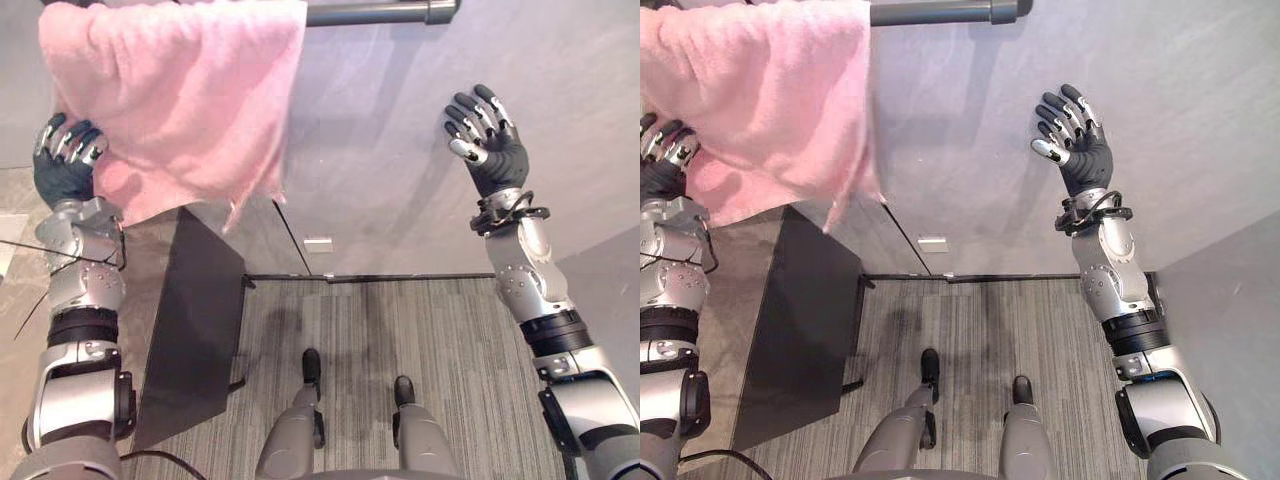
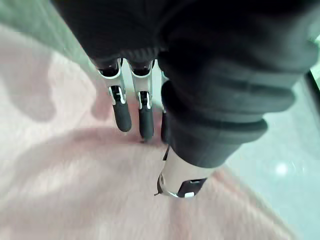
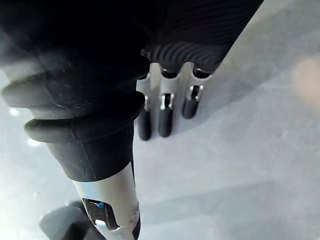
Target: Organize washtable
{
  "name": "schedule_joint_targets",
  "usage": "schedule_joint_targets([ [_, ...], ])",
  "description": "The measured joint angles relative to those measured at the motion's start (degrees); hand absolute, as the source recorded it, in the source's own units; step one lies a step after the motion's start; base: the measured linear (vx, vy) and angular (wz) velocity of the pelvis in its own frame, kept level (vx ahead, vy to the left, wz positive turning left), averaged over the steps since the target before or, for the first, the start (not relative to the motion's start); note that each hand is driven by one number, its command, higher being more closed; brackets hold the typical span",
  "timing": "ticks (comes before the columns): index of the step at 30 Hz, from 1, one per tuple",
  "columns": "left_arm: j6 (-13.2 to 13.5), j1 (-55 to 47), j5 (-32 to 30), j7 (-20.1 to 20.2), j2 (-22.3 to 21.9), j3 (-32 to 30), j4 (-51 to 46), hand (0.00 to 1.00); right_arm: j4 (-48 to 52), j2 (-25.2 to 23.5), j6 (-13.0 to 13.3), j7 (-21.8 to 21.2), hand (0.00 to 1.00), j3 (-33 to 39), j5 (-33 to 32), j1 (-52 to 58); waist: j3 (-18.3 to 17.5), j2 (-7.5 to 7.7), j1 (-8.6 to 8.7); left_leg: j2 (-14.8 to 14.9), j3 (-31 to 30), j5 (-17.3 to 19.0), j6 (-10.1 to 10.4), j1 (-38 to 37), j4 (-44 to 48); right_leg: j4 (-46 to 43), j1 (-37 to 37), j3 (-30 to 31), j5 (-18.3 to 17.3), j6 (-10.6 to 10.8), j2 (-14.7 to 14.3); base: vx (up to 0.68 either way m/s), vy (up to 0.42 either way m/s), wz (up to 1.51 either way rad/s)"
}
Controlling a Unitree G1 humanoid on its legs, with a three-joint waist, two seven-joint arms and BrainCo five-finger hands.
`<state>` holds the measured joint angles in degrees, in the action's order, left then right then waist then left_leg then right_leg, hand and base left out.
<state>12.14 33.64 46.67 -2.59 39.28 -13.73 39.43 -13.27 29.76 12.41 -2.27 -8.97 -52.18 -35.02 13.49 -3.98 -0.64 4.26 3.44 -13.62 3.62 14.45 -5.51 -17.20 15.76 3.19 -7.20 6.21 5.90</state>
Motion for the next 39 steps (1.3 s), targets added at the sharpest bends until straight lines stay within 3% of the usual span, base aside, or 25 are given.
schedule_joint_targets([
  [7,-0.64,-3.83,-0.12,1.38,0.81,-3.89,1.68,0.0,-0.01,-0.05,-0.39,-0.35,0.0,2.92,0.68,1.72,-0.02,0.48,-0.23,-0.13,-0.2,0.53,0.4,-1.01,-0.34,-0.77,-0.76,-0.1,-0.65,-0.19,-0.19,0.0,-0.047,0.02],
  [13,-0.67,-5.43,-0.12,1.42,2.95,-5.24,1.72,0.0,-0.01,-0.06,-0.48,0.46,0.0,7.97,3.45,4.89,-0.4,1.76,-0.17,-0.1,-0.28,0.68,0.19,-2.17,-0.35,-0.4,-2.15,-0.15,-0.66,-0.18,0.02,0.01,-0.015,0.01],
  [16,-0.67,-5.53,-0.14,1.26,3.04,-8.61,1.7,0.0,-0.03,-0.07,-0.5,3.04,0.0,14.5,5.24,6.61,-0.62,2.07,-0.21,-0.12,-0.37,0.84,-0.02,-2.37,-0.35,0.7,-2.86,-0.16,-0.53,0.0,0.11,0.0,0.0,0.0],
  [21,-0.58,-8.42,-0.23,-1.37,3.11,-13.95,-0.3,0.0,-0.79,-0.02,-0.36,12.09,0.0,27.44,8.18,7.13,-3.21,3.7,-0.04,-0.22,0.25,1.33,-0.13,-3.64,-0.36,3.19,-5.02,0.22,0.16,0.28,0.27,0.05,-0.013,-0.04],
  [25,-0.56,-11.2,-1.78,-2.92,2.97,-14.07,-7.27,0.0,6.12,0.02,-0.06,15.04,0.0,30.83,10.64,7.24,-4.99,4.26,-0.03,-0.09,1.56,2.2,0.14,-4.97,-0.36,5.33,-6.67,1.51,1.0,0.47,0.19,0.05,-0.014,-0.17],
  [29,-0.24,-10.99,-3.63,-3.02,0.05,-12.02,-18.02,0.0,17.17,-0.2,2.47,14.46,0.0,26.22,12.22,7.2,-7.14,4.28,0.19,-0.32,2.69,2.29,-0.29,-6.84,-0.38,7.05,-8.92,1.95,1.91,0.51,0.35,0.06,-0.009,-0.13],
  [33,0.17,-7.45,-5.17,-3.06,-3.7,-2.49,-26.19,0.0,23.4,-4.51,5.04,10.54,0.0,12.65,11.69,5.21,-9.87,3.74,0.37,0.05,2.9,2.95,-0.01,-7.65,-0.4,7.34,-9.81,1.79,2.01,0.36,-0.04,0.01,-0.011,-0.02],
  [37,0.58,-2.53,-5.26,-2.56,-4.9,5.55,-31.36,0.0,23.61,-7.93,3.89,5.25,0.0,-0.44,10.42,4.27,-10.76,3.12,-0.05,0.12,2.76,3.26,-0.1,-8.17,-0.4,7.53,-10.56,1.5,2.06,0.22,-0.06,-0.01,-0.011,0.04],
  [39,1.17,-1.05,-5.13,-1.52,-4.89,9.43,-34.83,0.0,23.15,-8.66,2.1,1.93,0.0,-7.93,9.76,4.09,-11.55,2.81,-0.14,0.07,2.3,3.23,-0.14,-8.19,-0.4,7.87,-11.08,0.89,2.15,0.32,0.17,0.01,-0.009,0.13],
])
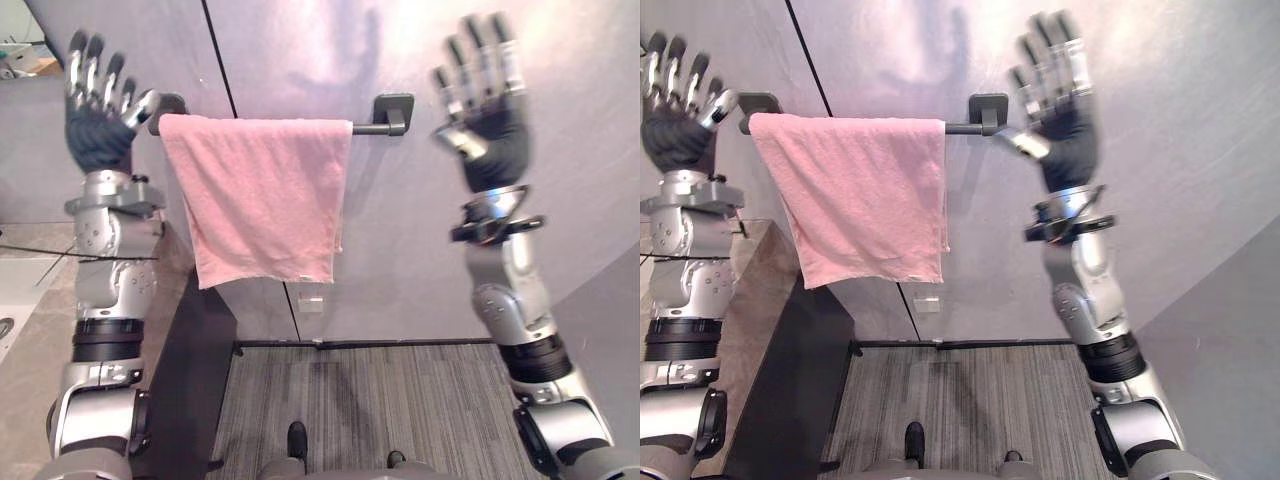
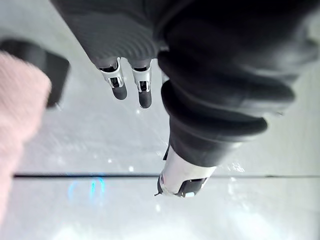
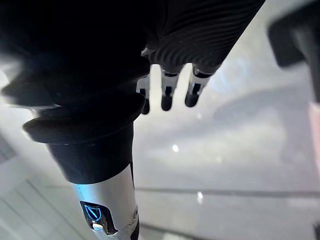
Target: Organize washtable
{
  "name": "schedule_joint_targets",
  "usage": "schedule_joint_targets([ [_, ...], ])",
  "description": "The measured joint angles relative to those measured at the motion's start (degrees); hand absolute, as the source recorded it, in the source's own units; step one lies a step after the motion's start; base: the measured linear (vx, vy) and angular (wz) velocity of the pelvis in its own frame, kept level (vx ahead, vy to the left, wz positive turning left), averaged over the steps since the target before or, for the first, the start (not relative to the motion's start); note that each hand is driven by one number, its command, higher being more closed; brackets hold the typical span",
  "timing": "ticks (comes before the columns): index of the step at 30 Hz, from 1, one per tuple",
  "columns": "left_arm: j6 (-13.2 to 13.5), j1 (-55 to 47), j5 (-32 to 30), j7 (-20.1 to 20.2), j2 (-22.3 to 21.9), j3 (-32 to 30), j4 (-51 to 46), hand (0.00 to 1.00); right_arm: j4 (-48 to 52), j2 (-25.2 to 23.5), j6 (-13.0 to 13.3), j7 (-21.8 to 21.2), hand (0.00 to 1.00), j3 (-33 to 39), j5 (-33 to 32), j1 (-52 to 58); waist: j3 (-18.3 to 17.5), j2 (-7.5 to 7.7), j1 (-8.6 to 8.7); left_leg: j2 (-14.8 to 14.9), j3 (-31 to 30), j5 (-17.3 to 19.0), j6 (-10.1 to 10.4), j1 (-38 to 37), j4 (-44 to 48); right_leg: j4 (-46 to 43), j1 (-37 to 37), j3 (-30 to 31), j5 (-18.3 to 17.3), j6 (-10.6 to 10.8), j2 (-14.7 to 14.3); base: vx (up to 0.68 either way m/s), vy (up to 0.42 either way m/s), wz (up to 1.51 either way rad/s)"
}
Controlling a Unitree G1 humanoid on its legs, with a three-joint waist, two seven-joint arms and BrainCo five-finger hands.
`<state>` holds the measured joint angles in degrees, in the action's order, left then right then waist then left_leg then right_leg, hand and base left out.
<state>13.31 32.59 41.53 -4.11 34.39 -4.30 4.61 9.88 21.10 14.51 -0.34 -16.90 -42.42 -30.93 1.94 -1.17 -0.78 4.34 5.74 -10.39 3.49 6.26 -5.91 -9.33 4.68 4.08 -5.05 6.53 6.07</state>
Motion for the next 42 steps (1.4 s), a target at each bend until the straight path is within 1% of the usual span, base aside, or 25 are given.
schedule_joint_targets([
  [1,0.17,0.02,0.02,0.52,0.0,0.71,-0.64,0.0,-0.26,-0.04,-0.4,-0.9,0.0,-1.54,-0.24,-0.01,-0.13,-0.07,0.04,-0.06,-0.2,-0.01,-0.01,-0.13,0.0,0.21,-0.34,-0.27,0.02,0.01,0.07,0.03,-0.006,0.19],
  [3,0.68,-0.03,0.03,2.05,0.01,3.42,-2.79,0.0,-2.07,-0.07,-2.04,-3.75,0.0,-6.91,-0.36,-0.39,-1.03,-0.03,-0.2,-0.26,-0.87,-0.02,-0.02,-0.17,0.0,0.49,-0.9,-0.92,0.04,0.03,0.13,0.04,-0.007,0.15],
  [7,0.92,-1.47,0.47,4.46,0.05,5.29,-6.33,0.0,-5.68,0.1,-3.88,-7.55,0.0,-13.42,-1.44,-1.36,-1.38,0.0,-0.8,-0.26,-1.41,-0.03,-0.01,-0.31,0.0,0.79,-1.45,-1.36,0.03,0.01,0.09,0.03,-0.016,0.07],
  [9,1.07,-3.74,0.59,6.26,0.05,7.2,-8.04,0.0,-7.07,1.3,-4.59,-9.19,0.0,-16.53,-2.15,-1.37,-1.41,-0.04,-1.63,-0.29,-1.77,-0.06,-0.01,-0.27,0.0,0.97,-1.67,-1.74,0.03,0.01,0.11,0.03,-0.017,0.07],
  [14,0.79,-10.39,1.86,9.17,0.07,8.83,-8.71,0.0,-9.33,2.09,-5.02,-11.17,0.0,-20.15,-2.22,-1.4,-1.69,-0.13,-1.74,-0.34,-2.85,-0.23,0.18,-0.24,0.01,1.49,-2.45,-2.64,0.0,-0.04,0.05,0.03,-0.018,0.11],
  [19,-0.23,-15.03,3.66,11.23,0.83,9.72,-8.71,0.0,-11.58,2.86,-5.07,-11.15,0.0,-21.52,-2.21,-1.4,-2.31,-0.4,-2.14,-0.37,-4.12,-0.35,0.27,0.44,0.01,1.55,-2.49,-3.89,-0.15,-0.24,0.07,0.02,-0.016,0.11],
  [21,-1.22,-17.78,5.19,12.73,2.18,11.29,-8.84,0.0,-13.05,3.22,-5.11,-11.15,0.0,-22.04,-2.21,-1.37,-2.34,-0.58,-3.05,-0.33,-4.22,-0.34,0.28,0.6,0.01,1.59,-2.4,-4.01,-0.24,-0.39,-0.02,0.02,-0.013,0.03],
  [23,-1.78,-19.55,5.33,13.54,2.35,11.74,-9.12,0.0,-14.3,3.61,-5.12,-11.05,0.0,-22.04,-2.24,-1.35,-2.32,-0.64,-3.18,-0.2,-4.77,-0.25,0.2,1.1,0.03,1.66,-2.3,-4.28,-0.4,-0.52,0.01,0.02,-0.015,0.14],
  [26,-1.88,-20.56,6.34,14.17,3.2,13.79,-9.08,0.0,-15.72,4.41,-5.12,-11.01,0.0,-21.98,-2.49,-1.36,-2.33,-0.59,-3.39,-0.16,-5.3,-0.26,0.2,2.66,0.04,1.75,-1.36,-5.31,-0.41,-0.51,0.03,0.01,-0.016,0.19],
  [29,-1.89,-20.65,7.42,14.12,3.28,13.95,-9.05,0.0,-16.6,3.84,-5.14,-10.83,0.0,-21.97,-2.57,-1.37,-2.29,-0.55,-3.75,-0.17,-5.29,-0.35,0.19,3.69,0.04,1.62,-0.56,-5.63,-0.35,-0.4,0.1,0.03,-0.013,0.07],
  [30,-1.88,-20.65,7.5,14.07,3.67,14.15,-9.04,0.0,-16.85,3.77,-5.12,-10.66,0.0,-21.84,-2.57,-1.37,-2.24,-0.48,-4.37,-0.21,-5.21,-0.46,0.2,3.78,0.05,1.54,-0.48,-5.6,-0.37,-0.26,0.15,0.06,-0.015,-0.01],
  [31,-1.85,-20.63,7.56,14.05,4.09,14.56,-9.03,0.0,-17.31,3.57,-5.11,-10.51,0.0,-21.63,-2.57,-1.38,-2.2,-0.42,-4.58,-0.21,-5.16,-0.46,0.2,3.81,0.04,1.48,-0.42,-5.6,-0.48,-0.27,0.17,0.05,-0.015,0.0],
  [35,-1.8,-20.6,7.57,13.83,4.48,15.45,-8.56,0.0,-18.77,2.0,-5.09,-9.34,0.0,-19.18,-2.58,-1.79,-1.67,-0.41,-4.83,-0.19,-5.19,-0.46,0.2,4.8,0.04,0.8,0.82,-5.72,-0.9,-0.42,0.05,0.03,-0.018,0.01],
  [39,-1.8,-19.11,7.58,12.49,4.48,15.48,-8.07,0.0,-20.11,1.56,-4.94,-7.64,0.0,-17.36,-2.52,-5.76,1.28,-0.38,-4.75,-0.22,-5.12,-0.49,0.23,5.45,0.04,-0.09,1.83,-5.72,-1.32,-0.45,0.08,0.01,-0.006,0.0],
  [42,-1.76,-16.22,7.56,11.22,4.47,15.46,-6.11,0.0,-20.23,0.84,-4.77,-6.47,0.0,-15.23,-2.48,-7.24,1.82,-0.39,-4.79,-0.3,-4.93,-1.17,0.19,6.96,0.05,-1.04,3.74,-5.68,-1.81,-0.36,0.18,0.03,-0.016,0.01],
])
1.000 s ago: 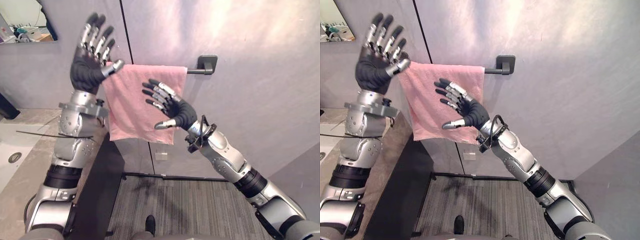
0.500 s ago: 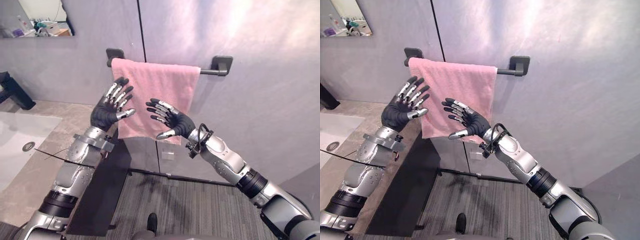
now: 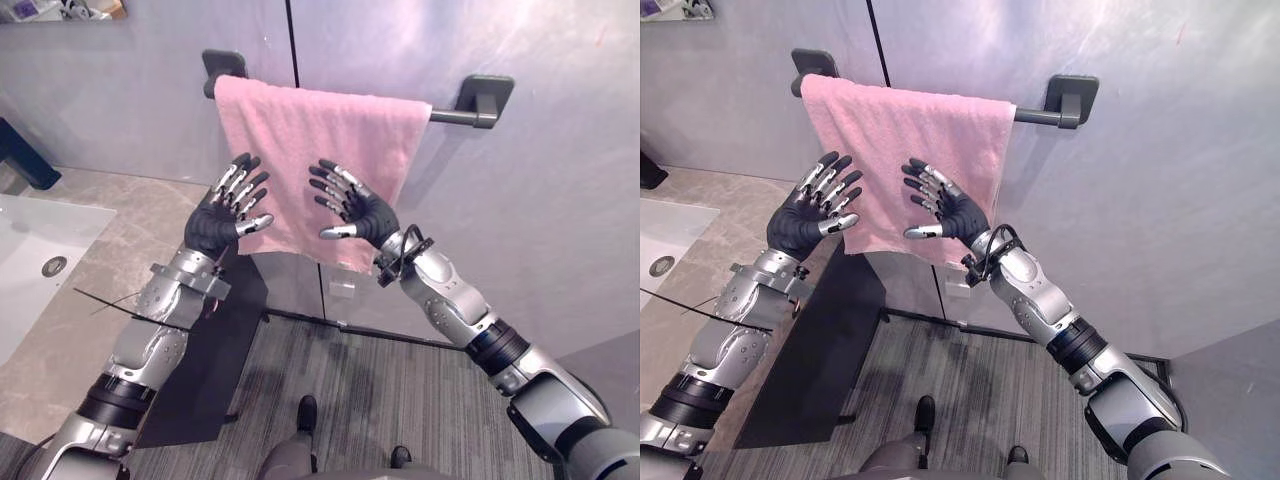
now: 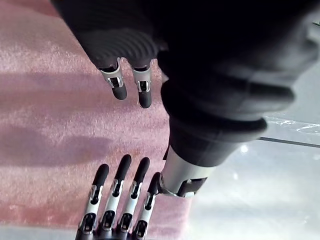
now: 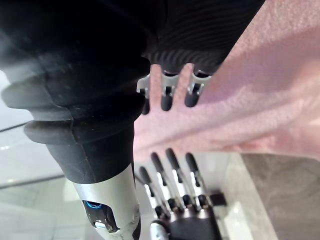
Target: Organize washtable
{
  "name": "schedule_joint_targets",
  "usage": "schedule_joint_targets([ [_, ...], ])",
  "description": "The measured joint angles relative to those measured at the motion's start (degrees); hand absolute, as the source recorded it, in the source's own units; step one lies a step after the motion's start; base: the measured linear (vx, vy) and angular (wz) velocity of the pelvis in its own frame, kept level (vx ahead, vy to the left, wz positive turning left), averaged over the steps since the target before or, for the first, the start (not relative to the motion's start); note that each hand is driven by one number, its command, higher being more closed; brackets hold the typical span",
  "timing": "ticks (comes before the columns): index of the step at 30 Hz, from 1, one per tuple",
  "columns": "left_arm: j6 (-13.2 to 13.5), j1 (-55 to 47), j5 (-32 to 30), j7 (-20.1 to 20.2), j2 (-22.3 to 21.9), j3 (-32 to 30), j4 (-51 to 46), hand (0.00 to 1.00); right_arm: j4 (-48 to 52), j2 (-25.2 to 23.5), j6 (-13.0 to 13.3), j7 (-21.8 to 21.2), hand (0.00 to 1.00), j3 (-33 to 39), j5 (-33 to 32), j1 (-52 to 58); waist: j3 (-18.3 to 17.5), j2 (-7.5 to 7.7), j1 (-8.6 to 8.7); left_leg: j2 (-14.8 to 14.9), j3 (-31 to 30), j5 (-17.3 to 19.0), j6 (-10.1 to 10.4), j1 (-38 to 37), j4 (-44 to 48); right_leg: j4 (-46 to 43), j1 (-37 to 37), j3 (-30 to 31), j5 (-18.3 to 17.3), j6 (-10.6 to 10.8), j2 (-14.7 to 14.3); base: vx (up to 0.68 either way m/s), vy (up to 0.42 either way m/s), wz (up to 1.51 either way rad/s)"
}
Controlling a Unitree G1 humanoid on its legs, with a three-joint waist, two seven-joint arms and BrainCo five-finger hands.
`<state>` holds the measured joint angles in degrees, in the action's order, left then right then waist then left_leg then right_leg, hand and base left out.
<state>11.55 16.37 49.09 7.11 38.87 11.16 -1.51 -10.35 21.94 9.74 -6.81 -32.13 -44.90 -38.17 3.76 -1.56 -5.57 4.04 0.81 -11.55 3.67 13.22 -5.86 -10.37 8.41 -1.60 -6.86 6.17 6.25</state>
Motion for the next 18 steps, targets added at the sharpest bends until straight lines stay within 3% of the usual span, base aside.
schedule_joint_targets([
  [11,0.41,15.41,-0.2,-3.7,-0.46,1.87,9.84,0.0,-2.8,-1.41,0.43,2.55,0.0,5.0,0.39,-6.96,4.47,-0.39,0.49,0.0,0.07,-1.17,0.42,2.43,0.01,-4.47,4.51,0.09,-2.09,-0.73,-0.09,0.03,-0.036,0.01],
  [18,0.9,19.93,-0.34,-5.42,-2.26,1.81,15.67,0.0,-2.96,-2.61,1.13,4.4,0.0,7.48,0.2,-7.41,6.25,-0.62,1.55,0.15,1.04,-1.44,0.43,3.14,0.01,-6.3,6.81,1.41,-2.19,-0.75,-0.16,-0.02,-0.031,-0.07],
])
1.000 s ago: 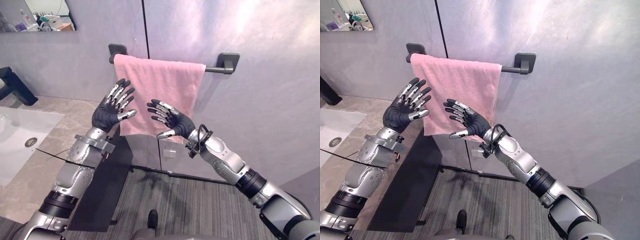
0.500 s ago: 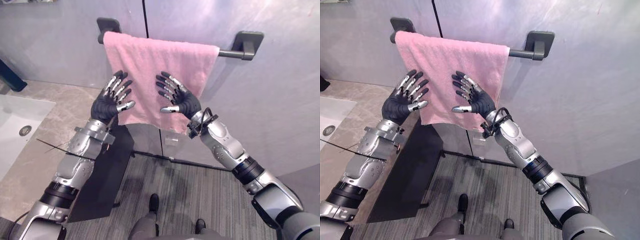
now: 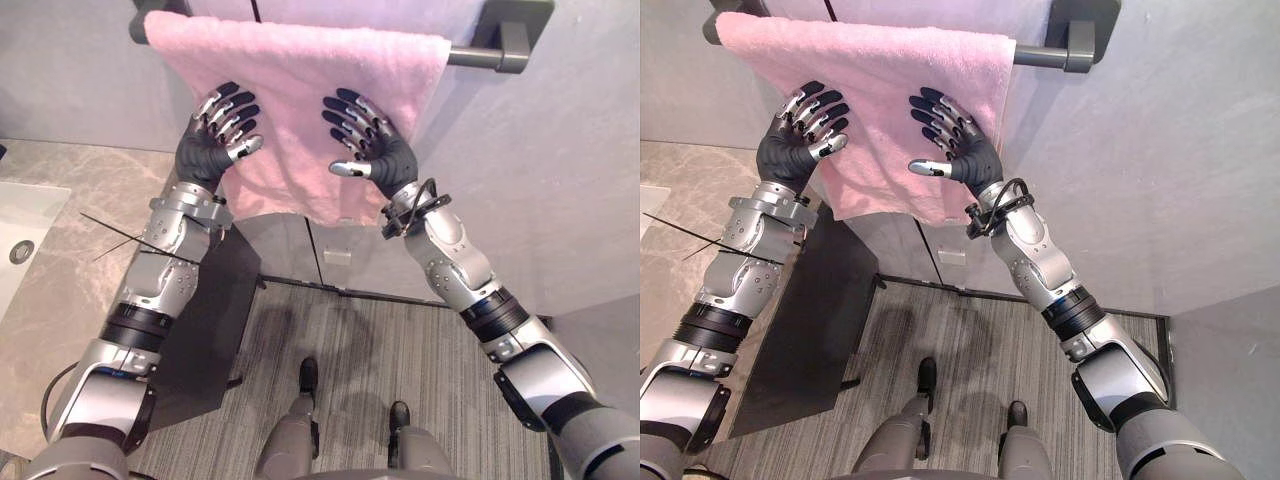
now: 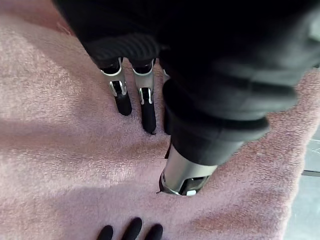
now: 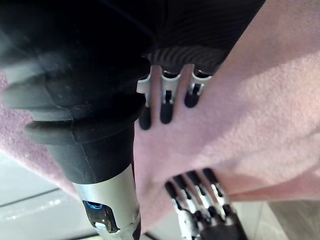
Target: Organize washtable
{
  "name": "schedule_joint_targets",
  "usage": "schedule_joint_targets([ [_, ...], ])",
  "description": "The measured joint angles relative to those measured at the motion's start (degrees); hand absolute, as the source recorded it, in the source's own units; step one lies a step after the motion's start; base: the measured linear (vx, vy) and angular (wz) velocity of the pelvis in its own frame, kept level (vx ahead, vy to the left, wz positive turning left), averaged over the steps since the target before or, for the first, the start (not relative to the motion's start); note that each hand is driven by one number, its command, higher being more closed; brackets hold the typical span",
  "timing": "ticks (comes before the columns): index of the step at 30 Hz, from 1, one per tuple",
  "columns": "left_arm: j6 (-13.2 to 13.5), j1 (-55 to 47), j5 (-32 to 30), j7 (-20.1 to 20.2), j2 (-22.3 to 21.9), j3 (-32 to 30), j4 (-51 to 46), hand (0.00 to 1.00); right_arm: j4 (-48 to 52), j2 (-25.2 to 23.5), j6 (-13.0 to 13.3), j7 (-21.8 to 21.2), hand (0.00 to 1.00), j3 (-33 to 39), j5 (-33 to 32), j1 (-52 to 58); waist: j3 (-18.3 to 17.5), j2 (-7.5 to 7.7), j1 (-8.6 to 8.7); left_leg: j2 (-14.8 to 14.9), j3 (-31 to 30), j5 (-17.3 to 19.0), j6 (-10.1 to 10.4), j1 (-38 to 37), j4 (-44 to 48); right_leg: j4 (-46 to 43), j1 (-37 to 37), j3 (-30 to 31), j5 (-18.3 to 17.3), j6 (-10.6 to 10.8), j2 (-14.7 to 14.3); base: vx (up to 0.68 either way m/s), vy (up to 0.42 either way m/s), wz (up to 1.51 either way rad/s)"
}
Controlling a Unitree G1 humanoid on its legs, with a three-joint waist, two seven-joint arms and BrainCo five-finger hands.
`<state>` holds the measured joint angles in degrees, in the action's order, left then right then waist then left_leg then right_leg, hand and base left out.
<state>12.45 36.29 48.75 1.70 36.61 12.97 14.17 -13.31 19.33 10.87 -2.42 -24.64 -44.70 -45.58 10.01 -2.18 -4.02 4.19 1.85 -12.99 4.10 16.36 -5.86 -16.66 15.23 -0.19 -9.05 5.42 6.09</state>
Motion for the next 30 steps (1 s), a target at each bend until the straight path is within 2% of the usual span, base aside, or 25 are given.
schedule_joint_targets([
  [4,-0.04,1.11,-0.11,-0.61,-0.76,-0.36,1.94,0.0,-1.14,-0.12,0.1,0.14,0.0,2.21,-0.22,-0.02,0.39,-0.16,0.2,0.06,0.55,0.0,-0.01,0.74,0.0,-0.26,1.13,0.57,0.17,0.22,-0.02,-0.03,-0.022,-0.09],
  [6,-0.2,1.15,-0.55,-0.65,-2.51,-2.1,3.68,0.0,-1.79,-0.19,0.1,1.03,0.0,3.57,-0.3,-0.02,0.54,-0.22,0.33,0.04,0.99,-0.01,-0.02,0.74,0.01,-0.13,1.26,1.15,0.35,0.45,0.04,0.0,-0.019,-0.06],
  [10,-0.31,1.12,-1.19,-0.82,-2.64,-3.06,3.98,0.0,-1.79,-0.21,0.11,1.03,0.0,6.22,-0.3,-0.03,1.27,-0.22,0.32,-0.05,1.55,-0.28,-0.33,0.55,0.2,0.06,1.31,1.73,0.63,0.49,0.03,0.02,-0.023,-0.07],
  [17,-0.77,0.62,-2.28,-0.85,-2.78,-6.28,5.51,0.0,-1.9,-0.22,0.11,1.0,0.0,9.99,-0.31,-0.13,1.92,-0.68,1.76,0.02,2.1,-0.51,-0.35,0.46,0.15,0.96,1.19,2.11,1.74,0.66,-0.01,0.0,-0.012,-0.04],
  [21,-0.78,-0.68,-2.28,-0.98,-2.8,-9.97,6.67,0.0,-3.31,0.28,0.5,1.09,0.0,15.12,-0.4,-0.3,2.41,-1.48,2.06,0.46,2.99,-0.26,-0.09,0.37,0.01,2.06,1.19,2.79,2.93,0.98,-0.08,-0.03,-0.015,-0.14],
  [24,-0.77,-3.18,-2.27,-1.87,-2.8,-14.27,7.28,0.0,-3.36,2.48,0.84,1.49,0.0,19.33,-0.53,-0.21,2.77,-1.95,2.43,0.61,3.18,-0.24,-0.09,0.38,0.01,3.04,1.11,3.42,3.91,1.27,-0.2,-0.02,-0.025,-0.13],
  [25,-0.76,-4.33,-2.25,-1.84,-2.8,-15.6,7.36,0.0,-3.38,3.1,1.32,1.88,0.0,21.15,-0.8,-0.12,2.81,-2.04,2.97,0.58,3.17,-0.24,-0.11,0.38,0.01,3.1,1.08,3.42,3.94,1.31,-0.16,0.0,0.0,0.0],
  [30,-0.85,-9.9,-2.19,-1.62,-2.8,-19.49,7.76,0.0,-3.42,4.99,2.68,3.42,0.0,29.68,-1.97,4.85,2.82,-2.06,3.15,0.59,3.01,-0.25,-0.1,0.03,0.02,3.76,0.32,3.28,4.0,1.32,-0.08,0.03,-0.027,0.01],
])
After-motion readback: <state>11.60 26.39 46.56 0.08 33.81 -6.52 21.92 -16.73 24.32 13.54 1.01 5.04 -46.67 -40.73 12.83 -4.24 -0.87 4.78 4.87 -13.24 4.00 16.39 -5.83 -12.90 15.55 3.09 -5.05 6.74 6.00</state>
